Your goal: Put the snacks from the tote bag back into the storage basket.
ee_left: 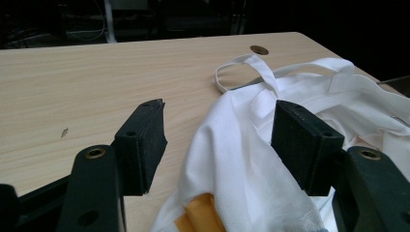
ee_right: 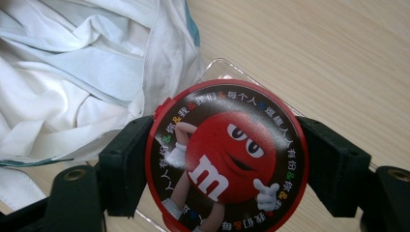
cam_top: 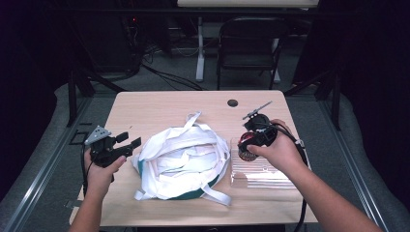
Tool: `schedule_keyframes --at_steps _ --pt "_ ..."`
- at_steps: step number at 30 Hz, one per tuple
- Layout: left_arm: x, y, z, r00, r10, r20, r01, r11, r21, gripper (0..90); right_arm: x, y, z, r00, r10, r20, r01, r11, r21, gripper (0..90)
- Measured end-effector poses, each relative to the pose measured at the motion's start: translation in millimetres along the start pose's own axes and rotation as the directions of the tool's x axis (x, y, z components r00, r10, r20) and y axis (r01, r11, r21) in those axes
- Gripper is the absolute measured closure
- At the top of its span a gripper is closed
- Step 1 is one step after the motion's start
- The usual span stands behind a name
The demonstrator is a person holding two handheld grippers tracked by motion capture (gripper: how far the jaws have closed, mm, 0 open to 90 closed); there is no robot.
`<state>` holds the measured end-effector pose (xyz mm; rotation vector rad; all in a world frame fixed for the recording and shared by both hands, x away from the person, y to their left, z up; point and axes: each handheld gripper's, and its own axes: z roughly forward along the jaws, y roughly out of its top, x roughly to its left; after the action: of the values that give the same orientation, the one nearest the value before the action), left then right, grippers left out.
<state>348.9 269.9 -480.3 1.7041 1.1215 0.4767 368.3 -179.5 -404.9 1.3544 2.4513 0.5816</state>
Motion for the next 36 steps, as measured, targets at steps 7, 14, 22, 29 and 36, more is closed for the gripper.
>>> schedule_keyframes --at_steps 7,14,22,29,36 --pt "0.2 0.0 0.0 1.0000 0.001 -0.001 -0.001 1.0000 0.001 36.8 1.1 -4.0 8.0 1.0000 -0.001 -0.004 0.001 1.000 0.009 25.3" --pt "-0.2 -0.1 0.2 1.0000 0.001 0.000 -0.001 1.0000 0.001 36.8 2.0 -7.0 14.2 1.0000 -0.007 -0.006 0.007 1.000 0.023 25.3" --pt "-0.2 -0.2 0.6 1.0000 0.002 -0.001 -0.002 1.0000 0.003 36.8 1.5 -11.2 21.6 1.0000 -0.002 0.002 0.002 0.999 0.032 25.3" --pt "-0.2 -0.4 0.9 1.0000 0.002 -0.001 -0.002 1.0000 0.004 36.8 1.1 -14.1 26.7 1.0000 -0.004 0.007 0.004 0.999 0.037 25.3" --pt "-0.1 -0.2 0.4 1.0000 0.004 0.001 -0.004 1.0000 0.007 36.8 4.3 -17.9 36.3 1.0000 -0.004 0.003 0.004 1.000 0.026 25.3"
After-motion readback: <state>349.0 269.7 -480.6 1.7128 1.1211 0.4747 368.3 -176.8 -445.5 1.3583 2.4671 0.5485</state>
